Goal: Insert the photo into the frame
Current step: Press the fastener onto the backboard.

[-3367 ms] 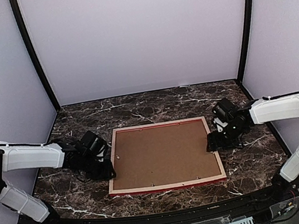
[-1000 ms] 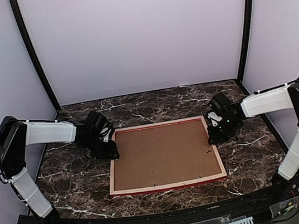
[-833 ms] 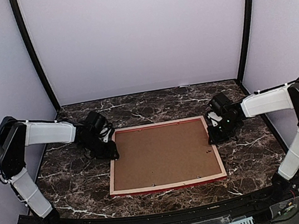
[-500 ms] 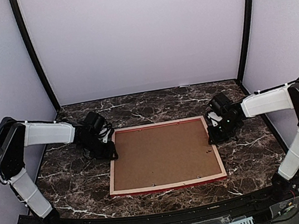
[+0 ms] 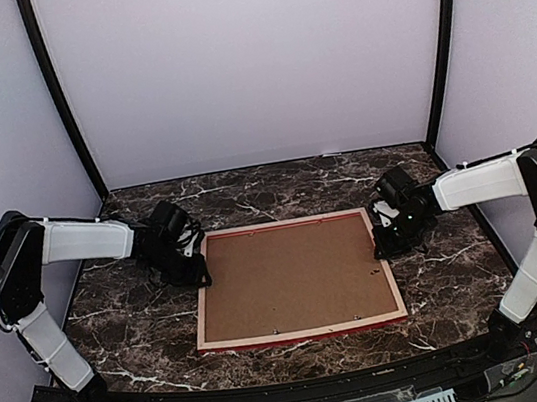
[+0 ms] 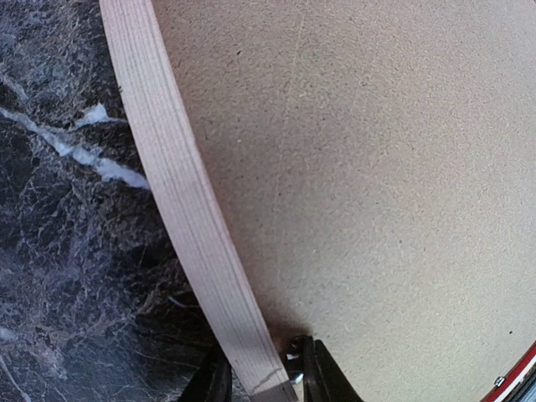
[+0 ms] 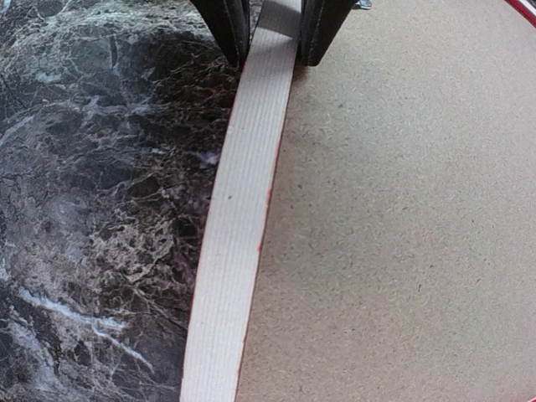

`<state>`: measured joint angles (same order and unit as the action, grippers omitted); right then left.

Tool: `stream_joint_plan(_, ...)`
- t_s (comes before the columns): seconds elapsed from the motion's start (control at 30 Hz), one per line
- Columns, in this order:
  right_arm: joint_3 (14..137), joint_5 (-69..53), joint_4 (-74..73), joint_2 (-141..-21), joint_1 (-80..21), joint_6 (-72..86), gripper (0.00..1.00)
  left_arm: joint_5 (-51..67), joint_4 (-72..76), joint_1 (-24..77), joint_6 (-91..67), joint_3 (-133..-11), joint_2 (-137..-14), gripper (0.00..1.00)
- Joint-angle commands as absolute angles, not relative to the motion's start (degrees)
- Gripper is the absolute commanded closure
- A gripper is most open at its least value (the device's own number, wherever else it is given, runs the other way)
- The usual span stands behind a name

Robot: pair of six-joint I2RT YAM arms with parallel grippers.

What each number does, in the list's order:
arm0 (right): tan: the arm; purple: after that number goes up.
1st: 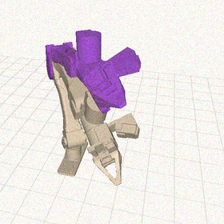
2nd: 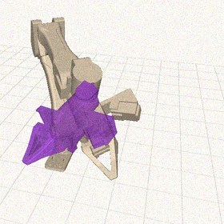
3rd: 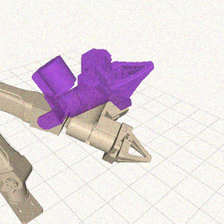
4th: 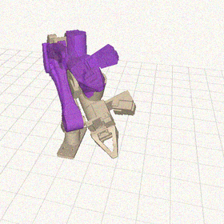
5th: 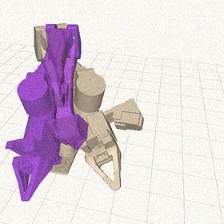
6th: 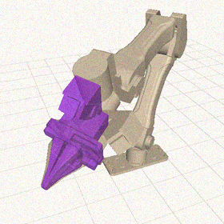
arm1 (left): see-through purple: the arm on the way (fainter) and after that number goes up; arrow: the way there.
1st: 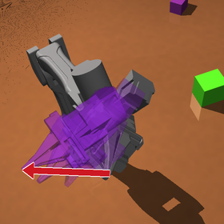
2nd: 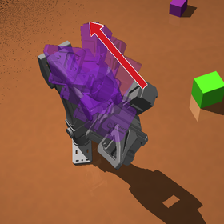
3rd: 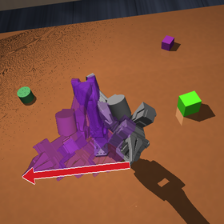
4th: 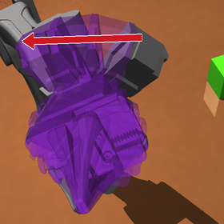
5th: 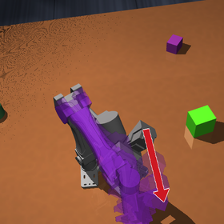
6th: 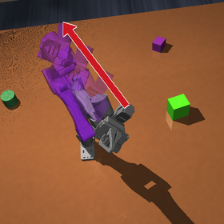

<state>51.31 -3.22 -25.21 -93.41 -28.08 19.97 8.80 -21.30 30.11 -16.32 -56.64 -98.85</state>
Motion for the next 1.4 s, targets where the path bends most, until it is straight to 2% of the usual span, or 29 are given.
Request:
stream_joint_plan(0.0,50.4,-3.2,-25.9,-93.5,-27.9,18.5,0.78,8.5,-25.2,30.4,-14.8,-54.3,-97.9,0.83)
stream_joint_plan(0.2,50.5,-3.2,-26.1,-93.6,-27.9,18.2,0.78,10.0,-23.0,30.4,-14.7,-54.2,-96.8,0.84)
stream_joint_plan(0.27,50.3,-3.2,-25.9,-93.7,-27.9,18.2,0.78,10.6,-22.8,30.4,-14.5,-54.2,-96.6,0.78)
stream_joint_plan(0.4,50.1,-3.3,-25.8,-93.8,-27.9,18.3,0.78,11.7,-23.0,30.4,-14.1,-54.4,-96.5,0.57)
stream_joint_plan(0.47,50.1,-3.4,-25.8,-93.9,-27.9,18.3,0.78,11.7,-23.3,30.4,-14.0,-54.3,-96.3,0.51)
stream_joint_plan(0.6,50.1,-3.7,-25.6,-94.0,-27.9,18.3,0.78,11.2,-23.9,30.4,-13.7,-54.3,-96.0,0.48)
stream_joint_plan(0.7,50.0,-3.8,-25.5,-93.9,-27.9,18.4,0.78,10.2,-24.6,30.4,-13.5,-54.3,-96.0,0.52)
stream_joint_plan(0.83,49.7,-4.0,-25.4,-93.8,-27.9,18.4,0.78,8.9,-24.9,30.4,-13.2,-54.2,-96.2,0.63)
stream_joint_plan(1.37,49.6,-4.7,-25.1,-93.8,-27.9,18.5,0.79,4.1,-20.8,30.4,-13.6,-53.8,-96.0,0.84)
